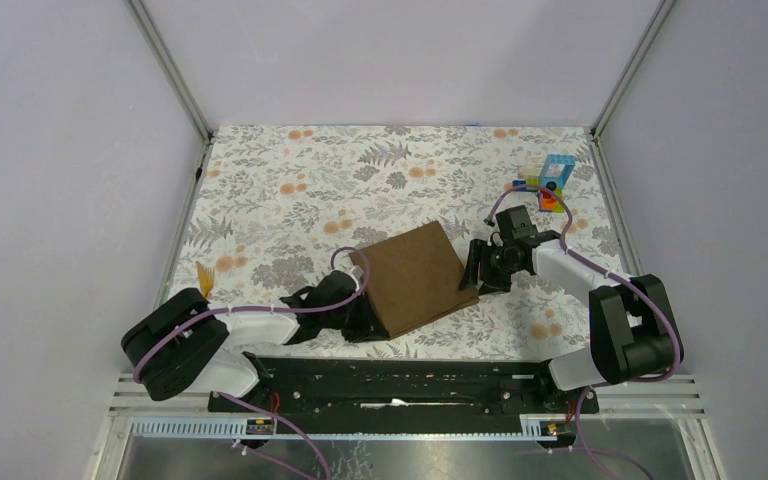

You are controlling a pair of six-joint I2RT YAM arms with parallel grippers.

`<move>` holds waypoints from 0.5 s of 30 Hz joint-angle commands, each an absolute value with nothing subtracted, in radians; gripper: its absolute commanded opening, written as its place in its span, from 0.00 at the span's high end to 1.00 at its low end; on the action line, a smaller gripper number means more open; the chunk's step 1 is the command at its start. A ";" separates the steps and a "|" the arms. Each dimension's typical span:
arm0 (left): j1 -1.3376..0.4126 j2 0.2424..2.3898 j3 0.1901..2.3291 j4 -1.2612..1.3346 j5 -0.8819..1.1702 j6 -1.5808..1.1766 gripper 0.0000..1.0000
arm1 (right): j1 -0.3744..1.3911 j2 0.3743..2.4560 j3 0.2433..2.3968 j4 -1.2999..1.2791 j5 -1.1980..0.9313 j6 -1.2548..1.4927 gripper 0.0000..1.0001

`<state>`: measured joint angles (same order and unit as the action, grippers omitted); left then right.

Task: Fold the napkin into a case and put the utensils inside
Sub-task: Rotate the square-folded napkin at the center of the board.

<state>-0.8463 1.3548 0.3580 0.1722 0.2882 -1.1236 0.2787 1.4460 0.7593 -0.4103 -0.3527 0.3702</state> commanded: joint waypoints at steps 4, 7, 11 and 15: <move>-0.852 1.394 0.334 0.077 0.239 -1.089 0.85 | 0.279 1.417 0.779 -0.431 -0.361 0.364 0.31; -0.853 1.396 0.333 0.076 0.239 -1.090 0.86 | 0.279 1.406 0.781 -0.429 -0.361 0.364 0.30; -0.853 1.395 0.332 0.077 0.238 -1.092 0.86 | 0.279 1.419 0.776 -0.411 -0.378 0.364 0.31; -0.852 1.394 0.333 0.076 0.241 -1.092 0.87 | 0.278 1.429 0.764 -0.383 -0.380 0.375 0.30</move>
<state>-0.8463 1.3586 0.3580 0.1780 0.2916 -1.1236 0.2787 1.4391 0.7593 -0.4068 -0.3614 0.3706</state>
